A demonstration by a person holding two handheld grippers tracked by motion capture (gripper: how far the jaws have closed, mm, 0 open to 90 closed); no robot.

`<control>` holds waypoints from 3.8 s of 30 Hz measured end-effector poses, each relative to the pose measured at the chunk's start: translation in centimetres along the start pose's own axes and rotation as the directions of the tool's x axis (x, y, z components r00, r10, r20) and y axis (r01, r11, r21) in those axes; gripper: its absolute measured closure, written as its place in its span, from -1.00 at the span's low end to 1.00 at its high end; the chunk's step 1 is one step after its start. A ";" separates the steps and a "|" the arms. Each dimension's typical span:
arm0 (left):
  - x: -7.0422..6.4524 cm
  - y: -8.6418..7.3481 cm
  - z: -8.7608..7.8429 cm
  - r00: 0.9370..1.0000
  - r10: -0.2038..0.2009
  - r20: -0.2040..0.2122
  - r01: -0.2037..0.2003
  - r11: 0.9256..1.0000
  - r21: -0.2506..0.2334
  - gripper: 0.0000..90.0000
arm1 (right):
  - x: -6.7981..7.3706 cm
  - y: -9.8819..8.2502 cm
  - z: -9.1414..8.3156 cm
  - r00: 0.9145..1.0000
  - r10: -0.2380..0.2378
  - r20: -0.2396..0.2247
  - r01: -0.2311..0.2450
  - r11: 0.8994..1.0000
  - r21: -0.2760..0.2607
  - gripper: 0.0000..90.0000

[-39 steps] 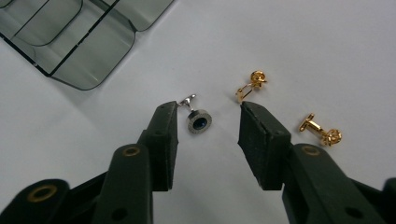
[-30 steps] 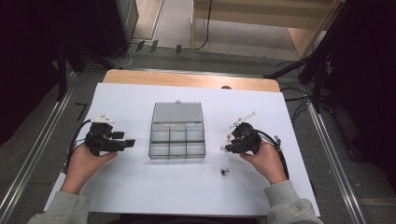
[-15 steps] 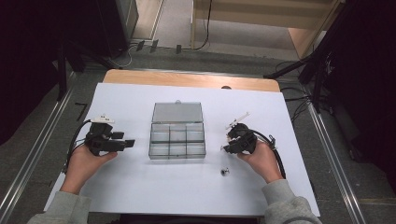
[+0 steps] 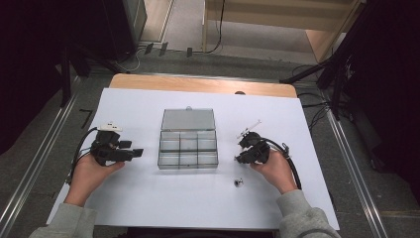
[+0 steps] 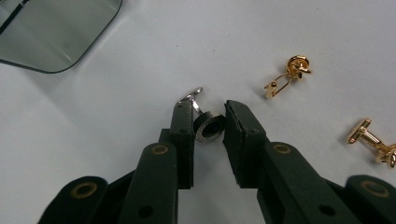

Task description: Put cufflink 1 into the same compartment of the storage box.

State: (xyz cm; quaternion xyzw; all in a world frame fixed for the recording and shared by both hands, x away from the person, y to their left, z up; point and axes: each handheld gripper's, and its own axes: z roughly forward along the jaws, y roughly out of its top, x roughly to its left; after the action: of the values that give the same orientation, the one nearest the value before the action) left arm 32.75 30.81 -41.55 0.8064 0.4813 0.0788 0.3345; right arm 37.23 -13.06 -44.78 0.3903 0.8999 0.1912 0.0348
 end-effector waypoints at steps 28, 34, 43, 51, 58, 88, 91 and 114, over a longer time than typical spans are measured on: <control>-0.1 0.0 0.0 1.000 -0.002 0.007 0.002 1.000 0.000 -0.15 | 0.1 0.3 -2.3 0.999 0.036 -0.017 -0.037 0.997 -0.068 0.68; -0.1 -0.1 -0.1 1.000 -0.004 0.006 0.004 1.000 0.001 -0.15 | 0.4 0.7 -3.0 0.999 0.030 -0.027 -0.032 0.996 -0.083 0.68; -0.2 -0.4 -0.3 1.000 -0.001 0.006 0.001 1.000 0.000 -0.15 | 1.6 1.6 -3.9 0.999 0.003 -0.046 -0.008 0.995 -0.102 0.68; -0.4 -0.6 -0.3 1.000 -0.001 0.007 0.001 1.000 -0.005 -0.15 | 2.4 2.5 -4.6 0.998 -0.021 -0.055 0.014 0.992 -0.123 0.68; -0.4 -0.6 -0.3 1.000 0.007 0.015 -0.007 1.000 -0.004 -0.16 | 3.2 2.9 -5.0 0.998 -0.036 -0.059 0.028 0.991 -0.132 0.68; -0.9 -0.4 -0.3 0.999 0.026 0.020 -0.025 0.999 -0.028 -0.17 | 5.7 5.9 -4.0 0.990 -0.093 -0.104 0.074 0.983 -0.170 0.68; -0.8 -0.4 -0.3 0.999 0.024 0.021 -0.023 0.999 -0.031 -0.18 | 5.9 6.0 -3.6 0.990 -0.098 -0.105 0.080 0.983 -0.163 0.68; -0.7 -0.5 -0.4 1.000 0.017 0.016 -0.016 0.999 -0.038 -0.18 | 7.4 6.2 -0.5 0.983 -0.129 -0.128 0.114 0.986 -0.120 0.68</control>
State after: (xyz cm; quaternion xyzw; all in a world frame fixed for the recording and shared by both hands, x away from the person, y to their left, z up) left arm 31.83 30.55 -41.46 0.8045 0.4703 0.0842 0.3528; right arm 36.25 -4.02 -41.32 0.3182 0.9103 0.2647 0.0073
